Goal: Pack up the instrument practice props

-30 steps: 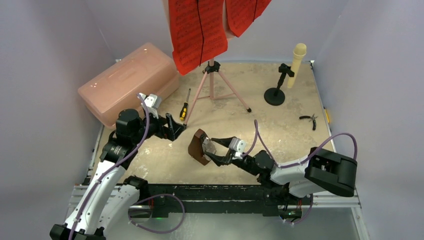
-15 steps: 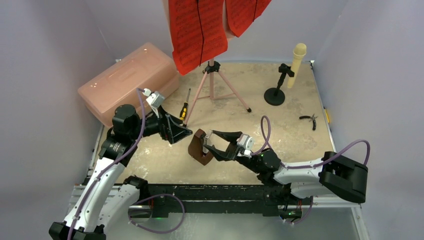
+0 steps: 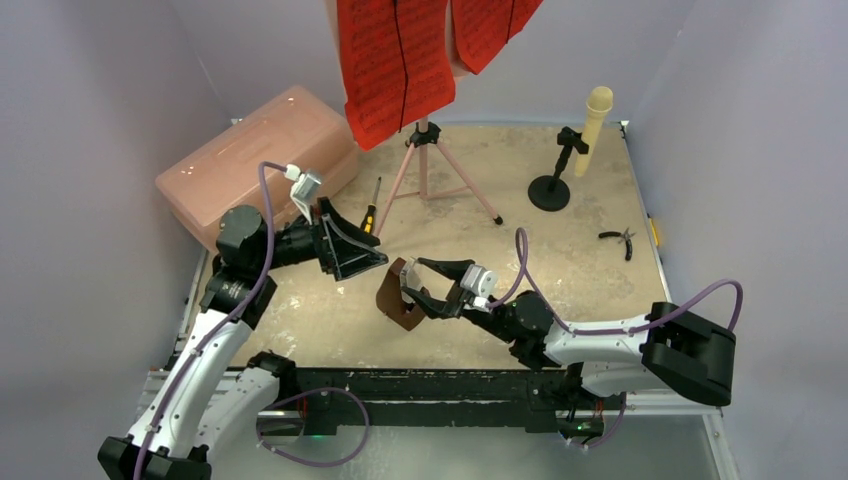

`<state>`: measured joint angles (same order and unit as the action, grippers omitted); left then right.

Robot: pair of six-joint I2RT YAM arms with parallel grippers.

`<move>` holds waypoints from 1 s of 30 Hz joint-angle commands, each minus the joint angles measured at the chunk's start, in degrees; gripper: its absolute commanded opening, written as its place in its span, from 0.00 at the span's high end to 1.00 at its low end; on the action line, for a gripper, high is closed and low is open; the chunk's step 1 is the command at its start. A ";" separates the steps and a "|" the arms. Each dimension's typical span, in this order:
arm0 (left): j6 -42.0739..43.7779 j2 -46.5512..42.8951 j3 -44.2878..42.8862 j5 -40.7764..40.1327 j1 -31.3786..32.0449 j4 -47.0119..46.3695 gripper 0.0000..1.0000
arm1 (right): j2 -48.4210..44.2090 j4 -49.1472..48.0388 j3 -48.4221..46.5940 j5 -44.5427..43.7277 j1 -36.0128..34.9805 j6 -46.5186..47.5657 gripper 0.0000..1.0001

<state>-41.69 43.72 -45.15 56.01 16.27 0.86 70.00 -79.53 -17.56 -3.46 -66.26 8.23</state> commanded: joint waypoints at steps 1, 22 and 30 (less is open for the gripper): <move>-5.88 1.45 -1.72 -0.04 2.20 -6.47 0.27 | -1.29 -0.03 -2.35 -0.45 -0.26 2.00 0.76; -7.07 10.18 -1.35 -9.40 16.73 -8.69 0.56 | -4.09 1.98 -0.63 -3.15 -0.27 3.98 0.76; -7.58 10.39 -1.26 -9.91 17.03 -8.82 0.87 | -3.99 3.29 -0.76 -3.82 -0.27 4.60 0.73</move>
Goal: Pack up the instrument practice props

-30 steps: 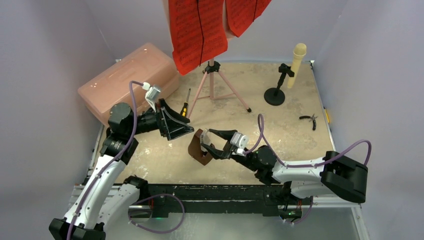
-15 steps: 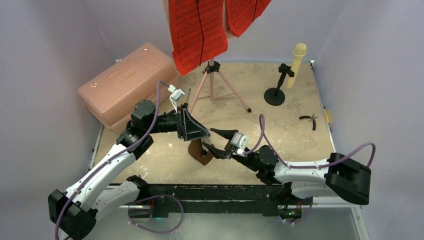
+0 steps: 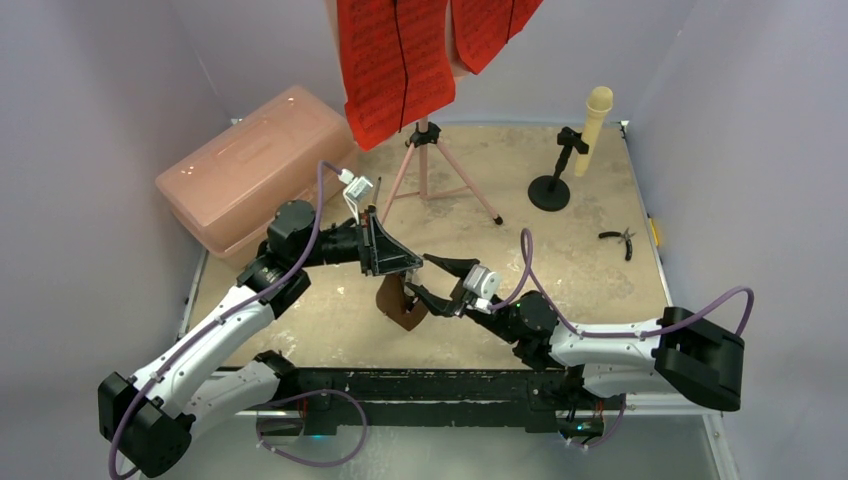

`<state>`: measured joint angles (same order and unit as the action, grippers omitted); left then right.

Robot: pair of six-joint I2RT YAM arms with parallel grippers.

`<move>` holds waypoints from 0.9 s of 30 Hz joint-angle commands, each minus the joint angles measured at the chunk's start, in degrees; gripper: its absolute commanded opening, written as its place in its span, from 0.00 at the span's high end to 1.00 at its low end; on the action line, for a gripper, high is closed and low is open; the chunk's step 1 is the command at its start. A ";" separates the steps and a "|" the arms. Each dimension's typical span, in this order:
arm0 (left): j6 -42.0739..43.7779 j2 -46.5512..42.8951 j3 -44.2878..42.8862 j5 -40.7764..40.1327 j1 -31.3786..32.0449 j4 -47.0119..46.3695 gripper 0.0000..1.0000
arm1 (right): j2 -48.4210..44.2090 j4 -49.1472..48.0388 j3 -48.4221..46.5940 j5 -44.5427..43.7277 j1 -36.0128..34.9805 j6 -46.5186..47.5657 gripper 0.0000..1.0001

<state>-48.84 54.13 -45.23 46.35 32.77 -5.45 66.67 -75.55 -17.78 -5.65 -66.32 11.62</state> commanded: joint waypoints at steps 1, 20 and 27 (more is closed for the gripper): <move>-0.61 0.01 -1.06 -0.40 0.54 -2.54 0.90 | -0.75 -0.39 -0.51 -1.60 -0.21 1.22 0.73; -6.19 1.84 3.82 -3.67 3.27 -11.20 1.00 | -3.81 5.09 -1.24 -4.24 -0.19 1.39 0.34; -6.23 2.50 4.35 -4.66 4.01 -11.52 1.00 | -4.43 6.70 -1.64 -4.78 -0.21 1.43 0.27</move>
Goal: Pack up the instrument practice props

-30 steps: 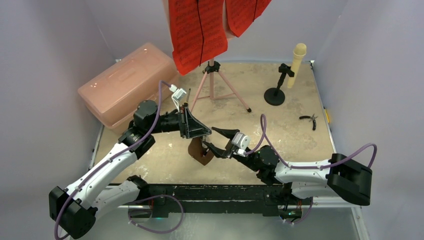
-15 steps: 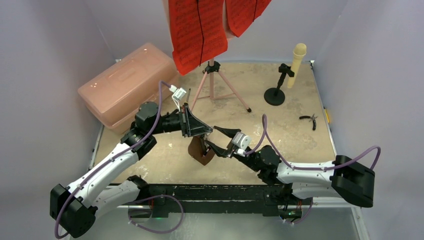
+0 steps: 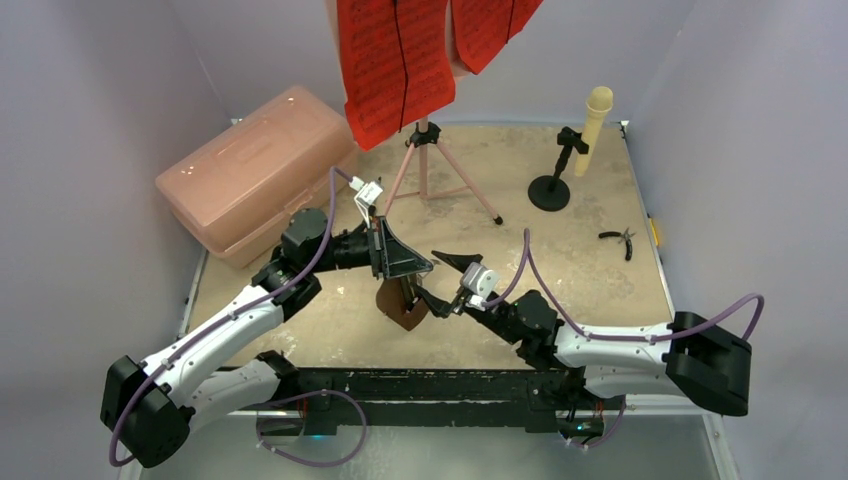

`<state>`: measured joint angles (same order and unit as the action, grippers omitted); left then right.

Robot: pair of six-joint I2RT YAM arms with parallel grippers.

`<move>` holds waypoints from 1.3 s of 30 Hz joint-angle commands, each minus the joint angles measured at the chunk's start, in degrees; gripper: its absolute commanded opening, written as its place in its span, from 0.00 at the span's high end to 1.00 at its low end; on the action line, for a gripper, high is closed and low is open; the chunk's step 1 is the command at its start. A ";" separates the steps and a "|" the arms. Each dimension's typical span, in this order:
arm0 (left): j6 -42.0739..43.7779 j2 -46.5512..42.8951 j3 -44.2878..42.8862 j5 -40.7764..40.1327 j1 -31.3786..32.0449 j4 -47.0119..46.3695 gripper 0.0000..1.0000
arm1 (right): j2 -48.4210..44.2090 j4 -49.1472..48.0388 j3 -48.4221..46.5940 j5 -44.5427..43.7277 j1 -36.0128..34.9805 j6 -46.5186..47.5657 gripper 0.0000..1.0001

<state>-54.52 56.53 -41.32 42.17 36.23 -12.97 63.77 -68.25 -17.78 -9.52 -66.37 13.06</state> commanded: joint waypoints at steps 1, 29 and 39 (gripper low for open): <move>-0.58 0.22 0.46 -0.49 0.59 -3.98 1.00 | -1.66 -0.37 -1.69 -1.04 -0.15 0.03 0.27; 4.57 1.93 -3.08 -4.59 0.63 5.66 1.00 | -3.42 8.11 -3.96 -3.34 -0.18 3.25 0.46; 16.80 -1.35 -11.07 -14.99 0.62 24.67 0.61 | -3.33 7.83 -3.53 -1.38 -0.25 -0.78 0.62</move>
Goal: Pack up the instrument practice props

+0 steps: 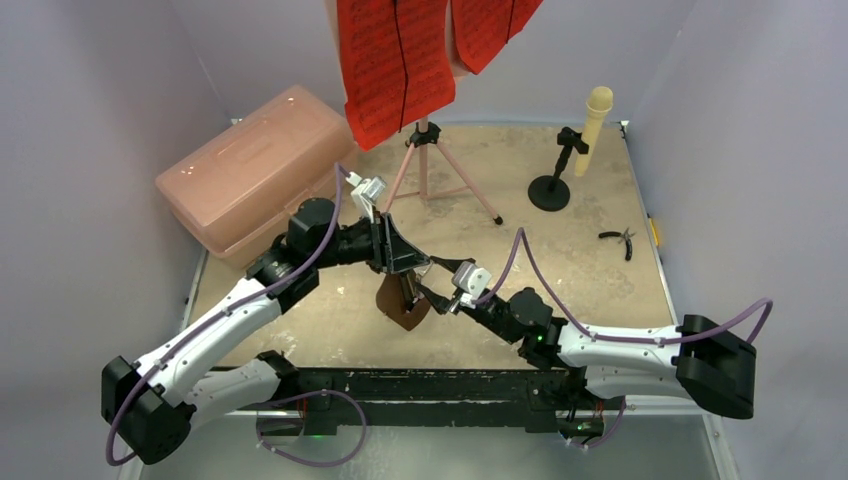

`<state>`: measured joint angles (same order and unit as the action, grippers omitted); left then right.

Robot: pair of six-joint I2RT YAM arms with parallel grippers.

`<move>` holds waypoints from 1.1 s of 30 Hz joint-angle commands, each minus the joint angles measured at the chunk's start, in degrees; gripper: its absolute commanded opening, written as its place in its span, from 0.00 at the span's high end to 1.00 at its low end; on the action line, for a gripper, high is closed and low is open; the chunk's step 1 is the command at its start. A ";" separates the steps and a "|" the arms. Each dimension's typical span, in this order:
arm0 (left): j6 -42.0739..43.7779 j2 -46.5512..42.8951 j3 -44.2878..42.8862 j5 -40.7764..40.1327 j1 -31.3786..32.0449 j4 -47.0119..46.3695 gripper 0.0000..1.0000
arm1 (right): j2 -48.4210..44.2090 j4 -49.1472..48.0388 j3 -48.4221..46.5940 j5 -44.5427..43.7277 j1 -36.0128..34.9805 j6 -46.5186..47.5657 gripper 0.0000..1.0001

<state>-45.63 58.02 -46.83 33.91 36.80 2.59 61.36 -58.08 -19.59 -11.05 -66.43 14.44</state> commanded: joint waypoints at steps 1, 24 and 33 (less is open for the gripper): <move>9.04 -3.35 -6.47 -8.53 0.07 10.95 0.58 | -0.71 -2.85 -1.56 0.41 -0.14 -2.52 0.62; 23.06 -15.57 -1.46 -36.57 0.02 18.04 0.13 | 2.38 -4.56 0.32 1.18 -0.71 -12.13 0.64; 24.16 -19.87 -0.03 -39.93 0.05 20.42 0.09 | 5.95 -5.09 -0.20 0.03 -0.67 -13.14 0.64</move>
<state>-23.35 40.95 -46.06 -2.79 36.77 23.24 65.73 -61.14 -19.31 -8.75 -66.85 2.33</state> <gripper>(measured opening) 0.901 0.568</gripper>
